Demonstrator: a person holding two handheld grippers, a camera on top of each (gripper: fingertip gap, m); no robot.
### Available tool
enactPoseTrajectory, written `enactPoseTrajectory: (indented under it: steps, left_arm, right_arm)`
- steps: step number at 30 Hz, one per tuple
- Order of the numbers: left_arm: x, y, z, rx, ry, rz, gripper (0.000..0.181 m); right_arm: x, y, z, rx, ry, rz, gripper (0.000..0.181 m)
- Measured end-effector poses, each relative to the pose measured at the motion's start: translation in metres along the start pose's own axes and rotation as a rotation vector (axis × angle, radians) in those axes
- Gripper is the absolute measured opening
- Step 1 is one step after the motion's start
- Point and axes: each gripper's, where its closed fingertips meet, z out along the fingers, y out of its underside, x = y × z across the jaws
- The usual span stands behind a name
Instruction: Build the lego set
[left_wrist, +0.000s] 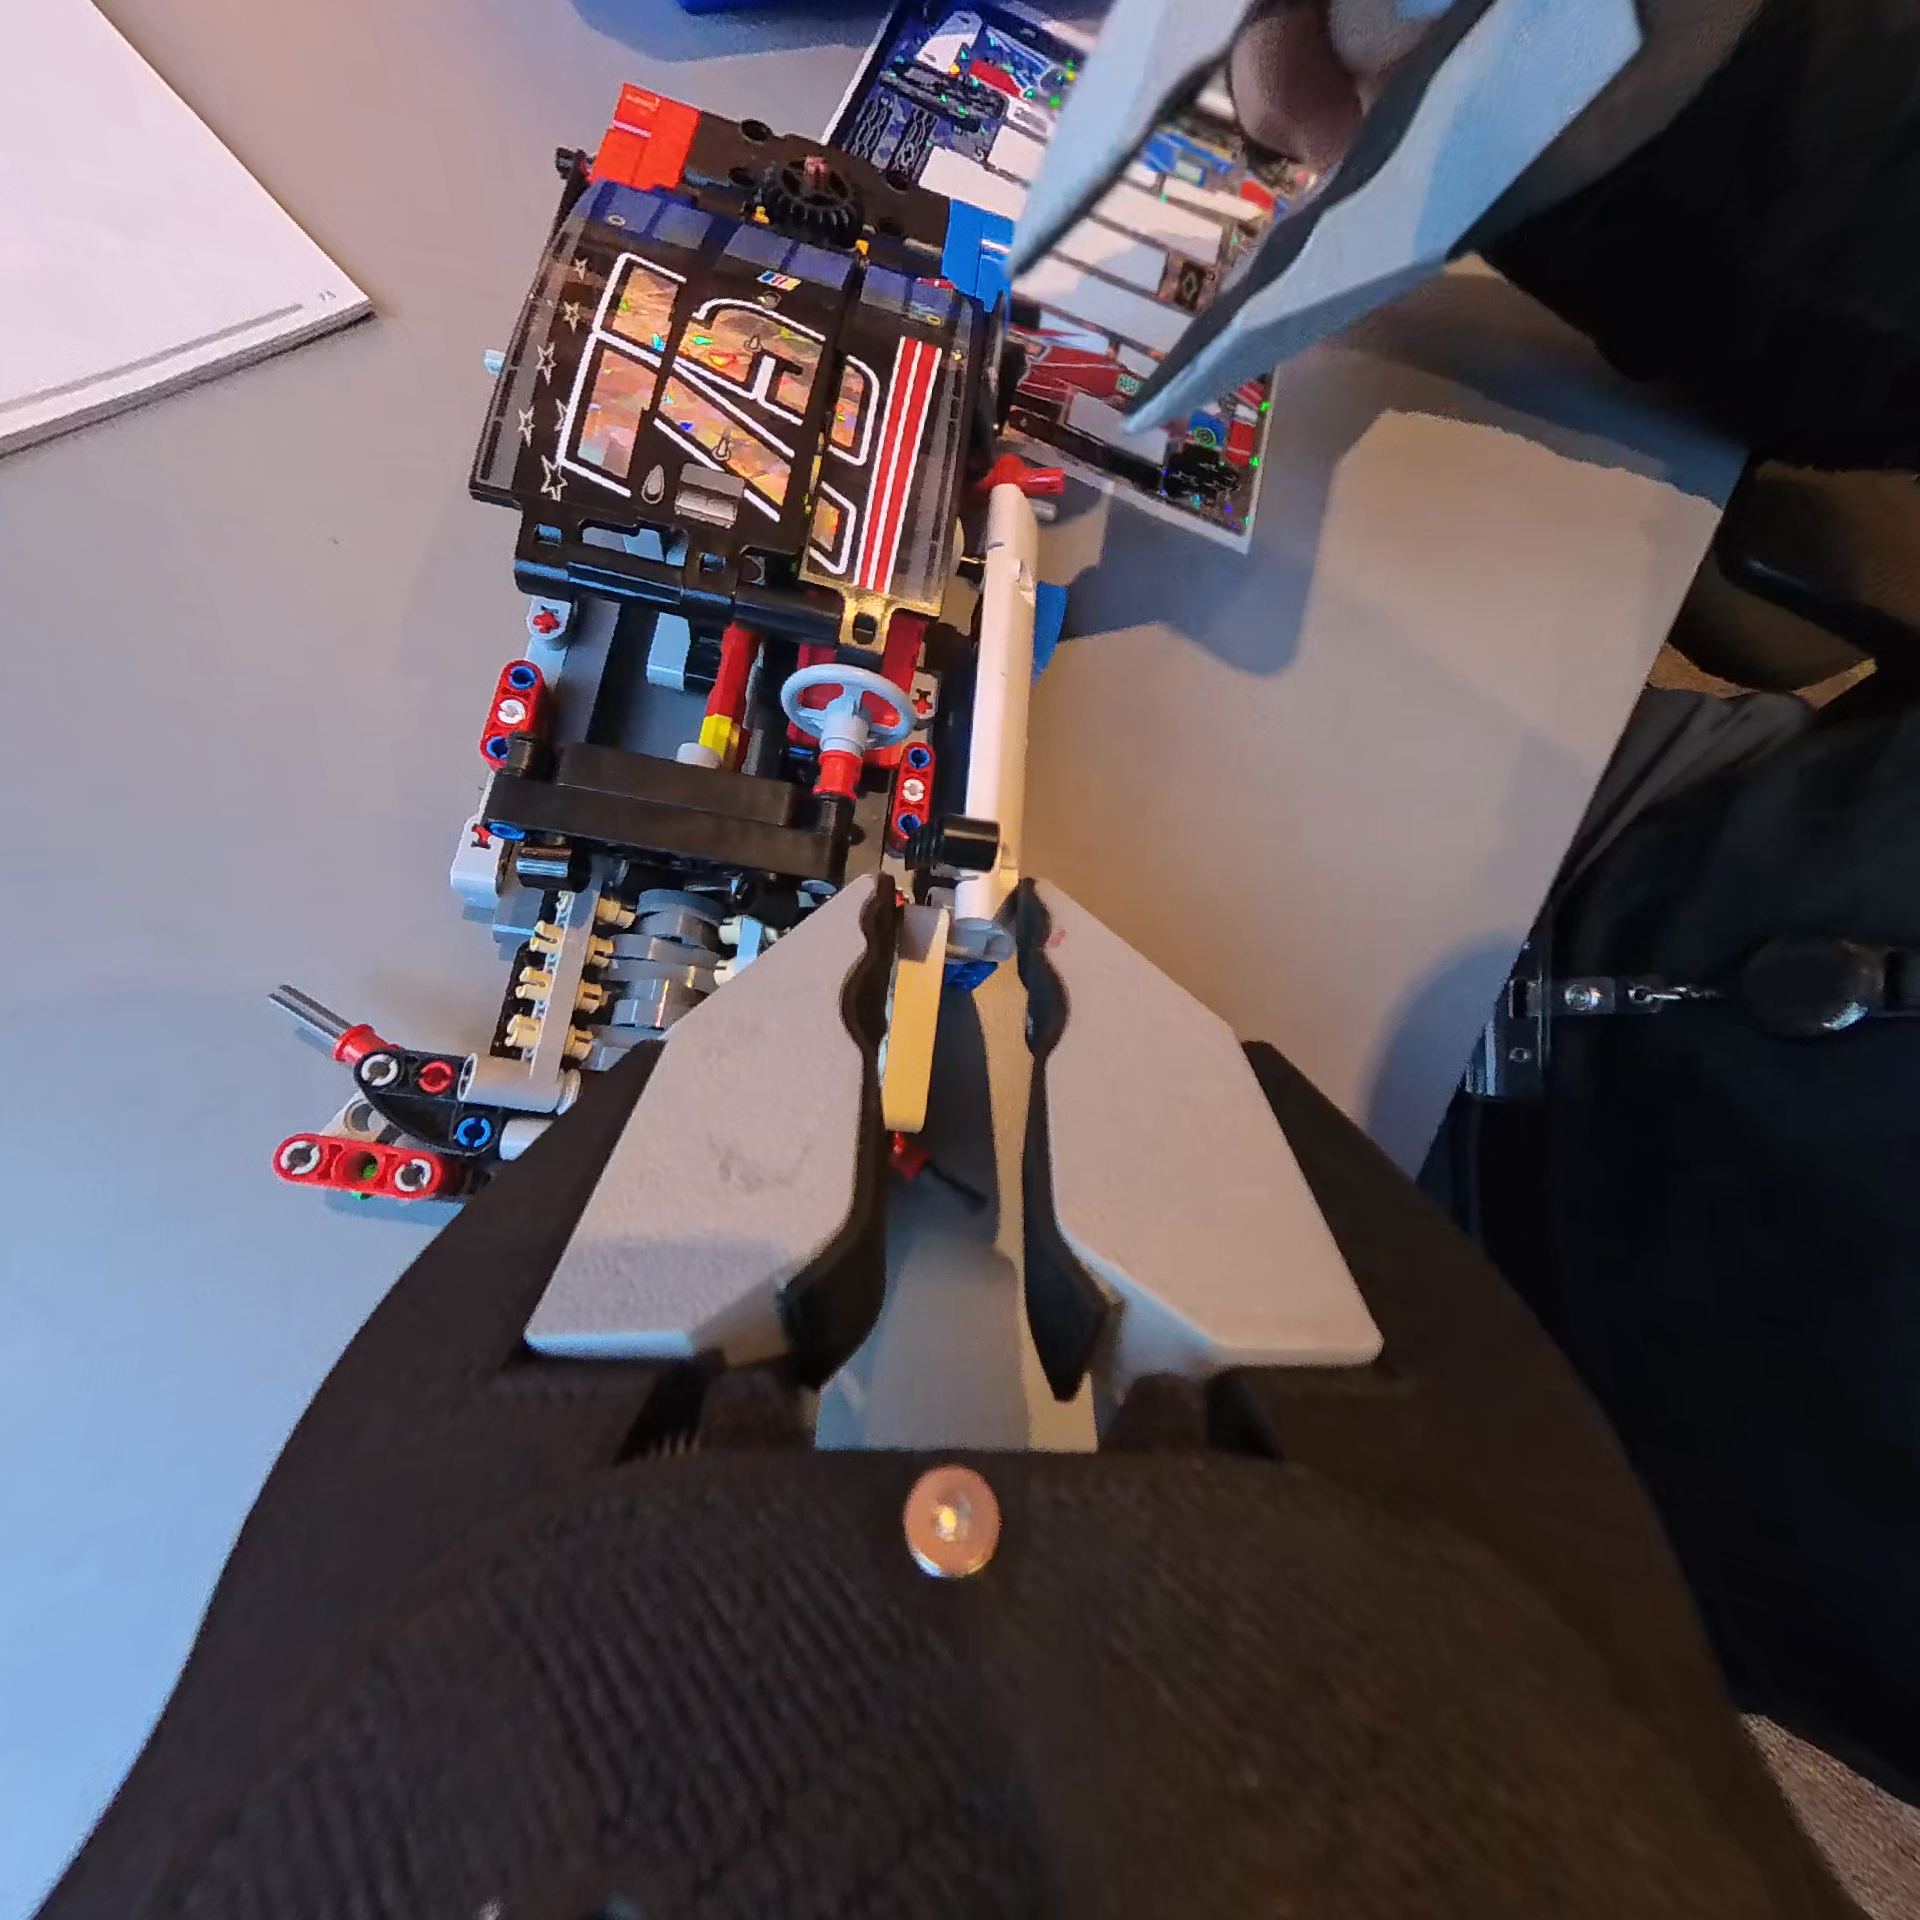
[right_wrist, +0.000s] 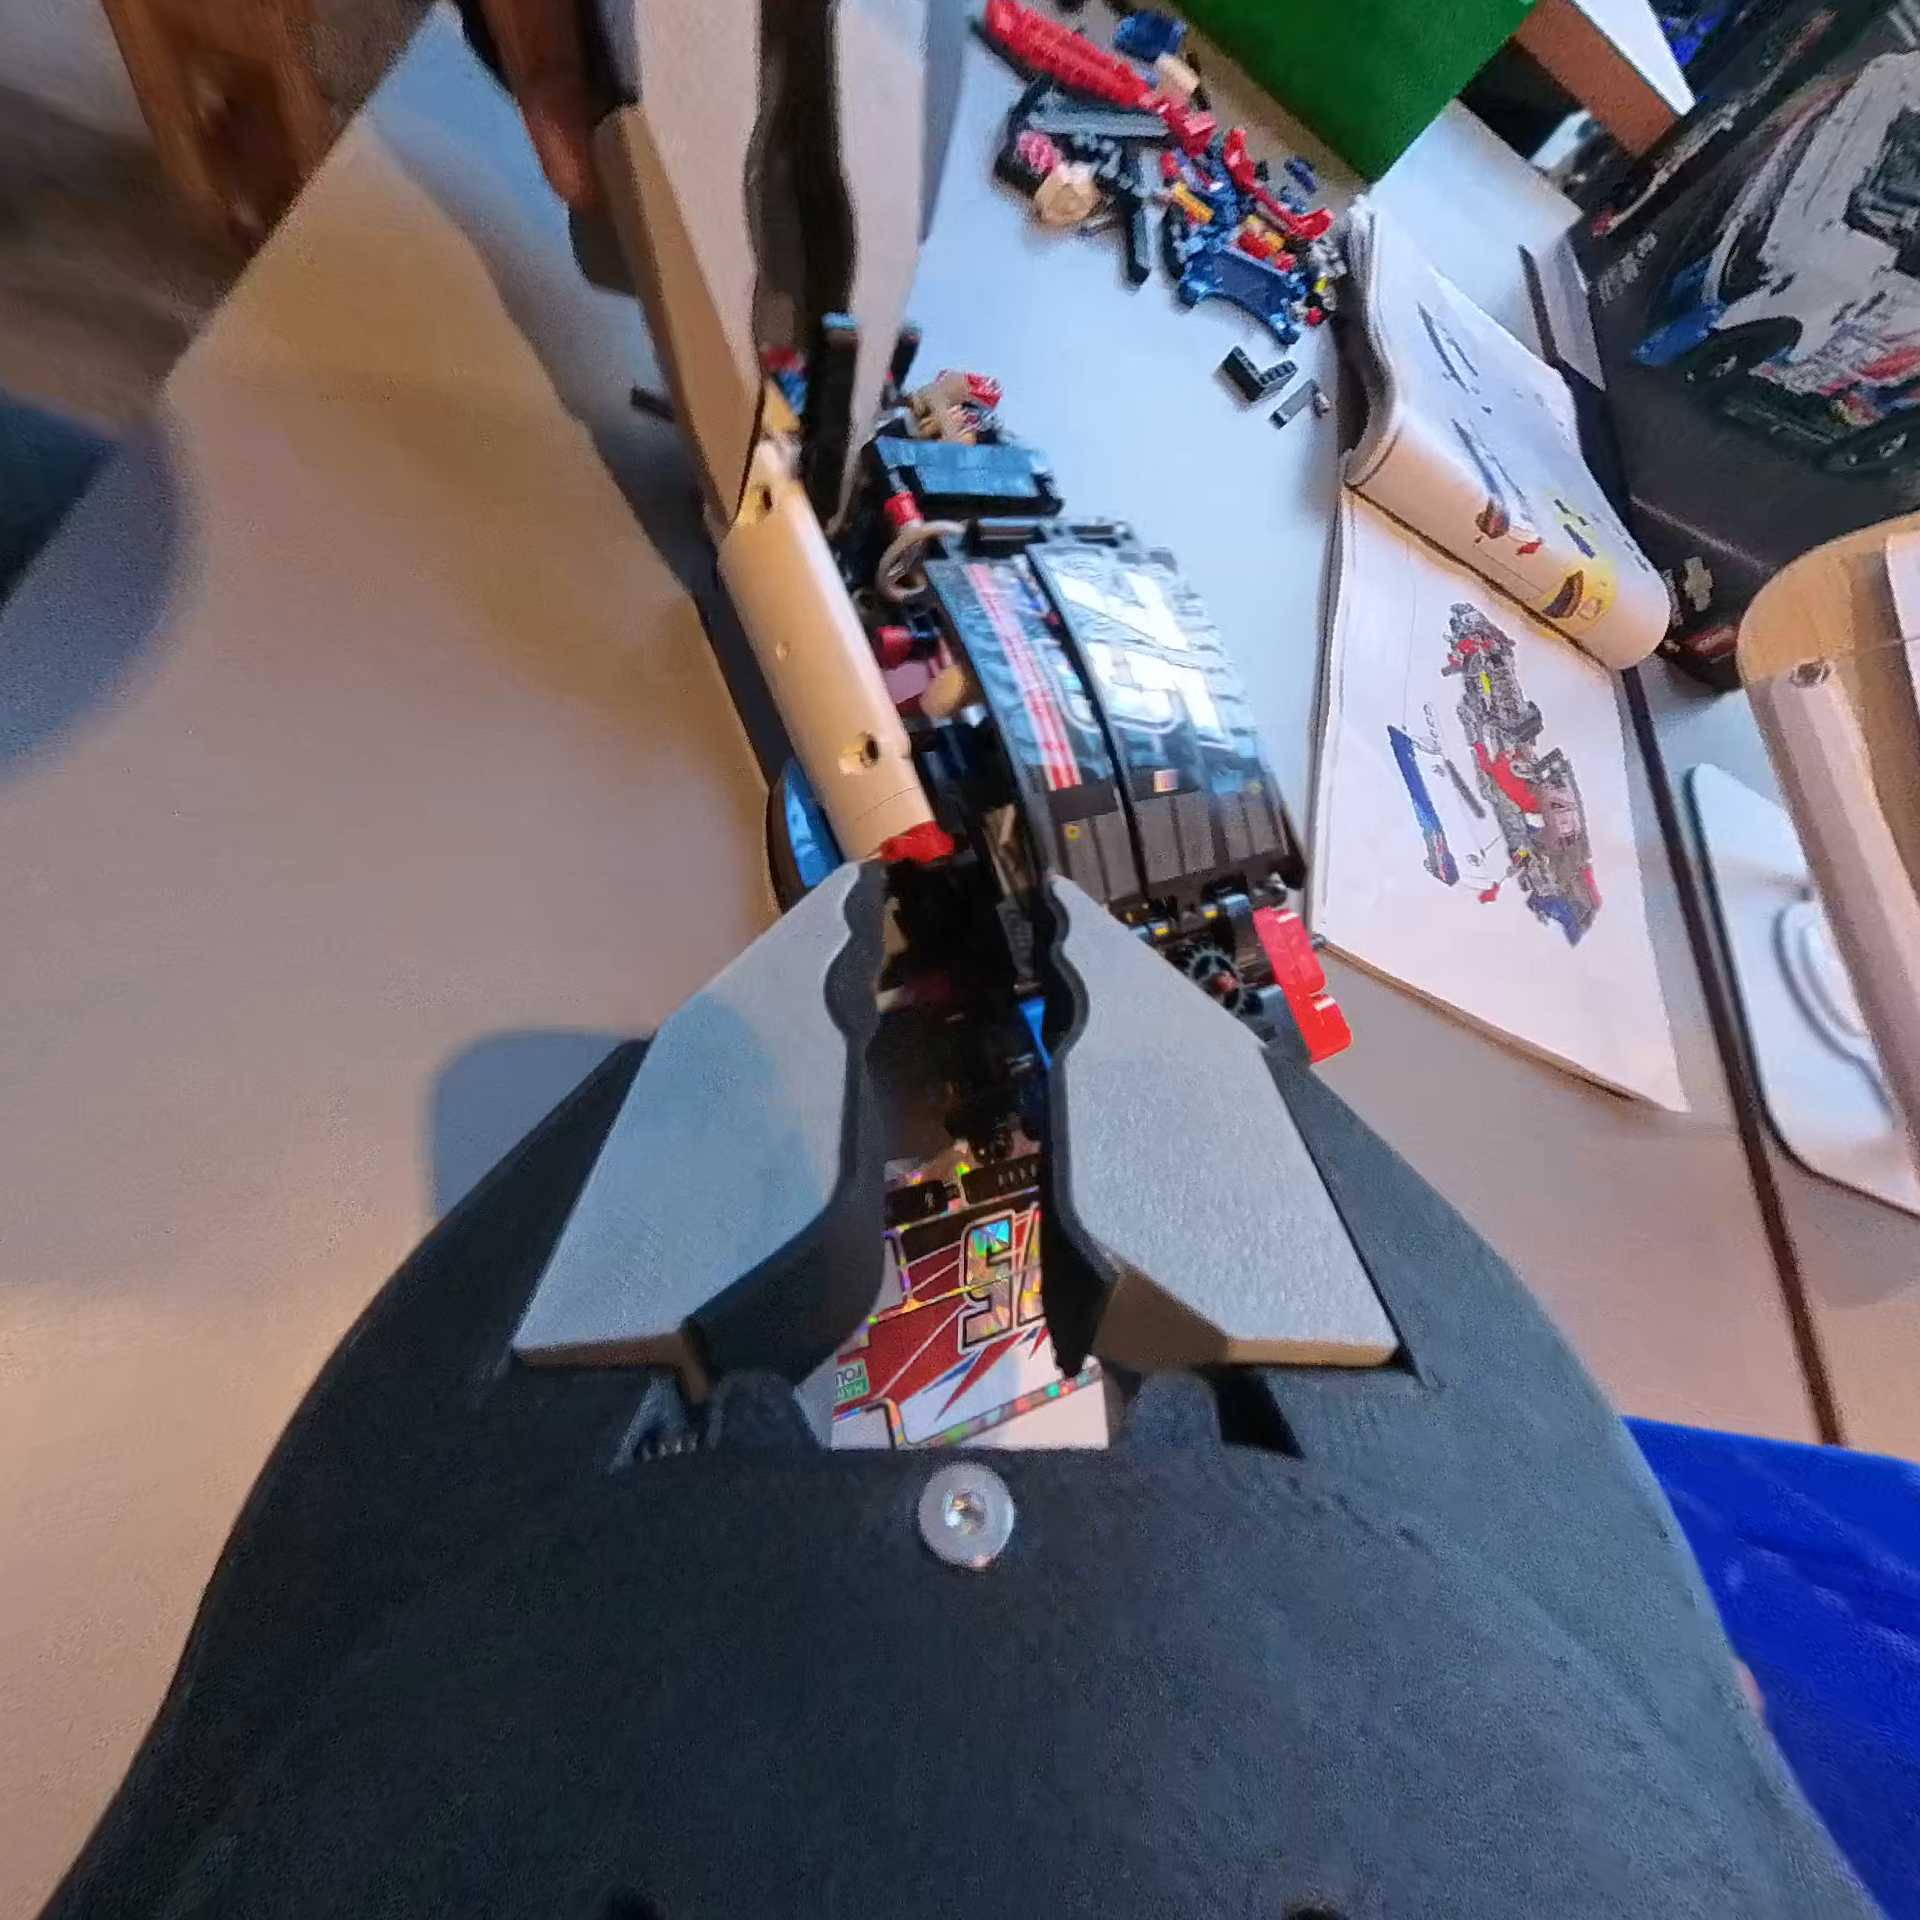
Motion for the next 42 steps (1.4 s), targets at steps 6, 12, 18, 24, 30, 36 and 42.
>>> enactPoseTrajectory:
  steps: [6, 12, 18, 24, 30, 36, 42]
  left_arm:
    - [0.0, -0.002, 0.002, 0.009, -0.01, 0.007, 0.02]
    - [-0.001, -0.002, 0.002, 0.024, 0.004, -0.006, 0.02]
    - [-0.001, -0.001, 0.001, 0.03, 0.013, -0.009, 0.02]
    - [-0.001, 0.0, 0.0, 0.024, 0.012, -0.005, 0.02]
    - [-0.002, 0.0, 0.0, 0.022, 0.009, -0.006, 0.02]
    - [-0.002, 0.0, 0.0, 0.02, 0.006, -0.007, 0.02]
    - [-0.002, 0.0, 0.0, 0.021, 0.004, -0.01, 0.02]
  right_arm:
    - [0.028, -0.009, 0.004, 0.062, -0.027, 0.228, 0.056]
    - [0.03, -0.022, 0.026, -0.137, 0.046, 0.015, 0.055]
    - [0.039, -0.022, 0.035, -0.267, 0.322, -0.284, 0.056]
    - [0.066, -0.028, 0.003, -0.163, 0.607, -0.202, 0.047]
    - [0.094, 0.014, -0.047, -0.018, 0.734, 0.305, 0.05]
    - [0.092, 0.013, -0.078, 0.071, 0.778, 0.39, 0.053]
    - [0.076, -0.052, -0.063, 0.077, 0.656, 0.233, 0.035]
